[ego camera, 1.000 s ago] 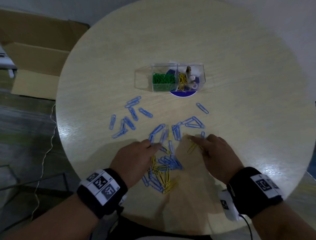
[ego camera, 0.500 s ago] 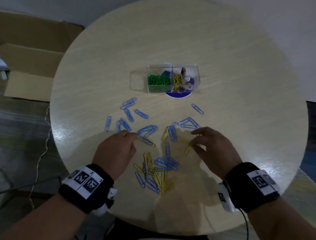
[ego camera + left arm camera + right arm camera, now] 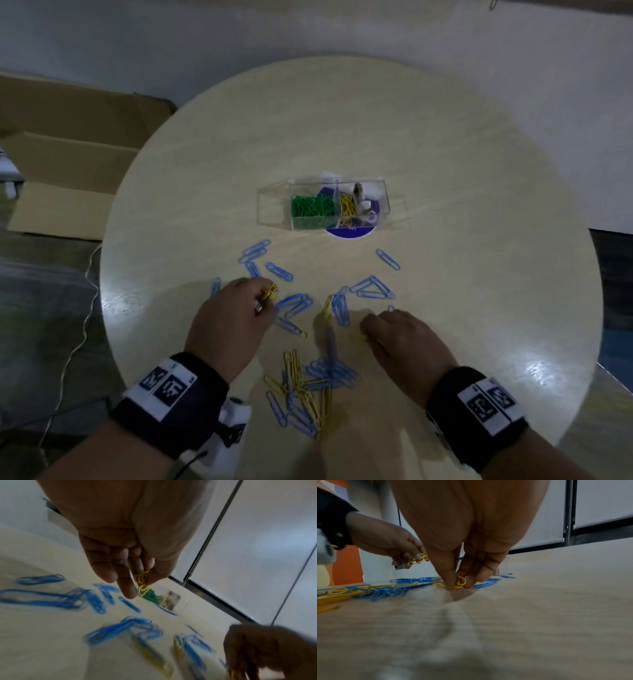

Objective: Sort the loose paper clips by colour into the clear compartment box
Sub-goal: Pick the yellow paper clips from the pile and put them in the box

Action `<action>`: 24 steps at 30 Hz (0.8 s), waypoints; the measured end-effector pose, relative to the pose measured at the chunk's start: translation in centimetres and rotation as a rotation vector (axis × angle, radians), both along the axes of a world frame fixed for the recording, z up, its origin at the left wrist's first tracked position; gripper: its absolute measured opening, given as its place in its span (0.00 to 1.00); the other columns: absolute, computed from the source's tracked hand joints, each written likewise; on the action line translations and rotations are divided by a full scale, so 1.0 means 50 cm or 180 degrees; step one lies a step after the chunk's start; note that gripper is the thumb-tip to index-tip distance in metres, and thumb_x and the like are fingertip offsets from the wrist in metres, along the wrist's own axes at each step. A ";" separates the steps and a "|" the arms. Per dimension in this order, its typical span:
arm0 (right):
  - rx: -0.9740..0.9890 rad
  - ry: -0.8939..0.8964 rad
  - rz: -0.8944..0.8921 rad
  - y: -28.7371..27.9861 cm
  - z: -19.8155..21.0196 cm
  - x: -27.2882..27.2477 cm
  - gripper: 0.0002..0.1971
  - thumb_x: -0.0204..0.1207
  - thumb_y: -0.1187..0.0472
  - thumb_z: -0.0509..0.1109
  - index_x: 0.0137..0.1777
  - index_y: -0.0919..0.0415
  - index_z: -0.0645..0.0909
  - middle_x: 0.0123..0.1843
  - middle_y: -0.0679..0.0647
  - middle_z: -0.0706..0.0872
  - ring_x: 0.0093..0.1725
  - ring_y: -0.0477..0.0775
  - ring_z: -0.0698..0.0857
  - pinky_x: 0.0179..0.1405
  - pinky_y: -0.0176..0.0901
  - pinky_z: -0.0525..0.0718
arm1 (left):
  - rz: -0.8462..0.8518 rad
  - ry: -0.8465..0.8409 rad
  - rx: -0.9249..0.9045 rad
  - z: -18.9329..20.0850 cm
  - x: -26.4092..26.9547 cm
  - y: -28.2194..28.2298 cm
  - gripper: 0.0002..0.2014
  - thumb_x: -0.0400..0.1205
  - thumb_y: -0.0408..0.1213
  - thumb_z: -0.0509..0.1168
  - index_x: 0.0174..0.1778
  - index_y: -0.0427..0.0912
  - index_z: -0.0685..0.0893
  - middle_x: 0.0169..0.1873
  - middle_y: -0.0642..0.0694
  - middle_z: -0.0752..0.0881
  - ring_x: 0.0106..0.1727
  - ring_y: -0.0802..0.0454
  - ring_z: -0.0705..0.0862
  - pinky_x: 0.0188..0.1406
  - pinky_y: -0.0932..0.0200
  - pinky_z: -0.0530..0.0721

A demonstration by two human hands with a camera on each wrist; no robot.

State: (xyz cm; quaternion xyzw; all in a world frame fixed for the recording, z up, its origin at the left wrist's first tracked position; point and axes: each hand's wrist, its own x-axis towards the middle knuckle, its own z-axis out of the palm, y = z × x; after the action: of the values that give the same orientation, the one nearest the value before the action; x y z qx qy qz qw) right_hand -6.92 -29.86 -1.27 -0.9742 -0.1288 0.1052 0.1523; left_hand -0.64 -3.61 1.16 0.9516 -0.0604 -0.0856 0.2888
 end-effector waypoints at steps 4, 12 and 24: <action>-0.0063 0.0191 -0.0015 -0.002 -0.004 -0.004 0.13 0.61 0.62 0.76 0.44 0.49 0.82 0.35 0.49 0.82 0.36 0.56 0.83 0.37 0.43 0.84 | 0.0334 0.0132 -0.0592 0.028 0.091 -0.056 0.04 0.74 0.42 0.70 0.44 0.52 0.87 0.35 0.56 0.88 0.36 0.63 0.85 0.43 0.60 0.83; 0.0205 0.0351 -0.0314 -0.004 -0.010 -0.001 0.04 0.59 0.56 0.61 0.33 0.51 0.77 0.33 0.47 0.79 0.32 0.53 0.82 0.30 0.41 0.78 | 0.0323 -0.0317 -0.0825 0.074 0.261 -0.235 0.06 0.75 0.35 0.70 0.46 0.45 0.90 0.35 0.53 0.87 0.39 0.56 0.84 0.39 0.70 0.73; 0.1239 0.0265 -0.1277 -0.046 0.058 0.063 0.09 0.60 0.63 0.74 0.37 0.47 0.83 0.32 0.44 0.84 0.32 0.42 0.81 0.33 0.29 0.76 | 0.0374 -0.0301 -0.0635 0.042 0.274 -0.242 0.17 0.85 0.37 0.58 0.70 0.44 0.80 0.62 0.40 0.83 0.57 0.43 0.85 0.63 0.49 0.81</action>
State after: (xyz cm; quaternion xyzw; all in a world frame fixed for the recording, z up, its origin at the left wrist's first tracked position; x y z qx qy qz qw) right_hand -3.77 -32.17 1.65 -0.9275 0.0552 0.0860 0.3595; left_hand 13.04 -15.70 3.29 0.9230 -0.0263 -0.0171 0.3834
